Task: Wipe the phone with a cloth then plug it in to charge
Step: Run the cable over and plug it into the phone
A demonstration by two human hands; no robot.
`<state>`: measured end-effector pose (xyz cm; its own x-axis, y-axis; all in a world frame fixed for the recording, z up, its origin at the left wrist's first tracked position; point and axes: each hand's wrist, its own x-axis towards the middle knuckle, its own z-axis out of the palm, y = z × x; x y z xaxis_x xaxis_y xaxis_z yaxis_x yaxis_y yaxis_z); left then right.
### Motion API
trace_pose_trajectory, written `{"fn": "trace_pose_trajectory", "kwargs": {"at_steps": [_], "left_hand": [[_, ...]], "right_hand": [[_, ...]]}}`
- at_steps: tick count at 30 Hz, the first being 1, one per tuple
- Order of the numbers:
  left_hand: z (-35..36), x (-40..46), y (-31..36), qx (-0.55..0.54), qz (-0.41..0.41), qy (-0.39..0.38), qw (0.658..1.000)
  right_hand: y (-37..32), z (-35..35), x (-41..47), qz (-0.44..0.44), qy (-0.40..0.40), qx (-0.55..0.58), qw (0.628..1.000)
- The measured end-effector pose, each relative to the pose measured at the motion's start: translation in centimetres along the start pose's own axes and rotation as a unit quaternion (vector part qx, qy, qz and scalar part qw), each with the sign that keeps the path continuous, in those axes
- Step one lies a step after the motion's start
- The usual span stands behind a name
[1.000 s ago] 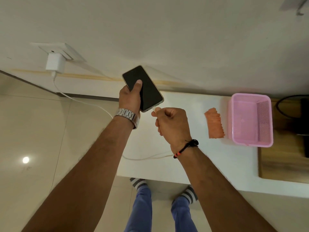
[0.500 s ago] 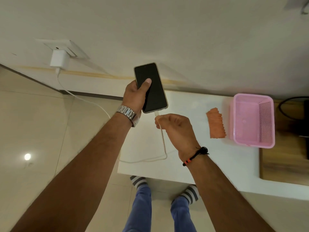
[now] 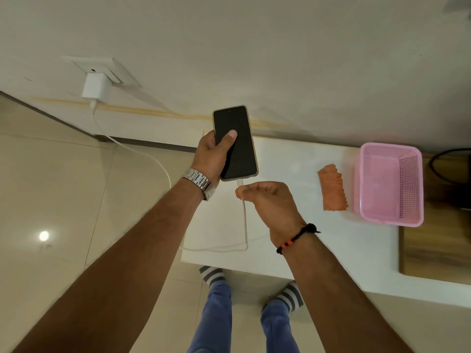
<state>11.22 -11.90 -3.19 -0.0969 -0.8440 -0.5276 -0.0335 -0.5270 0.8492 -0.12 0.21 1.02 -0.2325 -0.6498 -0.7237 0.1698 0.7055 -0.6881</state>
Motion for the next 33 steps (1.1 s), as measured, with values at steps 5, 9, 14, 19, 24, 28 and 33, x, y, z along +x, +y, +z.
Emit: {"fn": "trace_pose_trajectory", "kwargs": {"at_steps": [5, 9, 14, 19, 24, 28, 33], "left_hand": [[-0.2, 0.2, -0.4, 0.018, 0.002, -0.008, 1.000], [-0.8, 0.4, -0.5, 0.044, 0.014, -0.015, 0.999], [-1.0, 0.5, -0.8, 0.026, 0.001, -0.025, 0.999], [-1.3, 0.7, -1.1, 0.051, 0.010, -0.030, 0.998], [-2.2, 0.9, -2.3, 0.125, 0.021, -0.066, 0.990], [-2.2, 1.7, -3.9, 0.143, -0.045, -0.107, 0.983], [-1.3, 4.0, -4.8, 0.228, -0.080, -0.078, 0.967]], "right_hand": [[0.7, 0.4, 0.1, -0.003, 0.004, -0.001, 1.000], [1.1, 0.6, 0.0, -0.003, -0.030, -0.008, 1.000], [1.3, 0.4, 0.3, 0.004, -0.032, 0.021, 0.999], [1.7, 0.4, 0.7, -0.007, -0.052, 0.003, 0.999], [1.5, -1.2, 2.4, 0.048, -0.105, -0.042, 0.992], [0.8, -1.3, 5.7, 0.045, -0.043, 0.060, 0.996], [1.5, 0.1, 9.6, 0.009, 0.010, -0.020, 1.000]]}}
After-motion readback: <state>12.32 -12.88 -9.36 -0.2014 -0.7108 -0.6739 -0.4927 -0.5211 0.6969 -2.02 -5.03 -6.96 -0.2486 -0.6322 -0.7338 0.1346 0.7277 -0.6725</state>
